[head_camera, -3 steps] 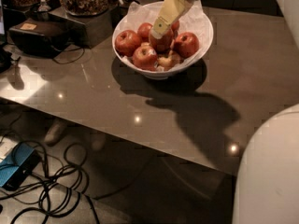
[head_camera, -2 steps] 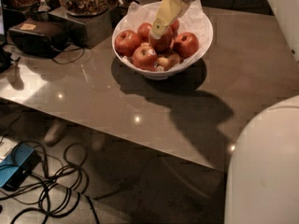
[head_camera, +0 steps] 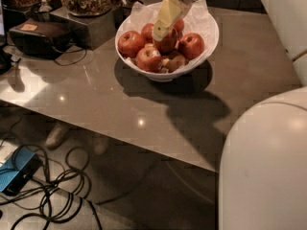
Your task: Pick apple from white bowl
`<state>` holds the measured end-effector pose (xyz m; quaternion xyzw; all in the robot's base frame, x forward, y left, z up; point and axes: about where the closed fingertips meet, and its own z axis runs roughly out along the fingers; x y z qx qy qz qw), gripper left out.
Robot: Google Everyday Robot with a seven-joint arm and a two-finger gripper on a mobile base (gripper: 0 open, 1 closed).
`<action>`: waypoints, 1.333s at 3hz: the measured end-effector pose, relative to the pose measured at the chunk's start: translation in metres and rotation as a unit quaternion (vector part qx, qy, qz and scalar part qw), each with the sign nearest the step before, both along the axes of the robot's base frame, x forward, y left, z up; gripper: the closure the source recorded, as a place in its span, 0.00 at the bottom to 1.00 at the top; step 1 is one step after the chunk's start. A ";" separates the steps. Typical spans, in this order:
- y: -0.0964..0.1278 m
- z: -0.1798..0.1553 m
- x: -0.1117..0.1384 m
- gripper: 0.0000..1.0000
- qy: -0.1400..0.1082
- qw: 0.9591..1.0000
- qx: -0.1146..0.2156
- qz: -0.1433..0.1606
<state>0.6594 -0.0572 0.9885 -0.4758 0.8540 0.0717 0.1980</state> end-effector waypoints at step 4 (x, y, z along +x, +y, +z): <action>0.001 -0.020 0.018 0.43 0.010 0.999 -0.029 -0.013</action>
Offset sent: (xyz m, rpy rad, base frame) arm 0.0050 -0.0058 -0.0198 -0.0964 0.0780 -0.0183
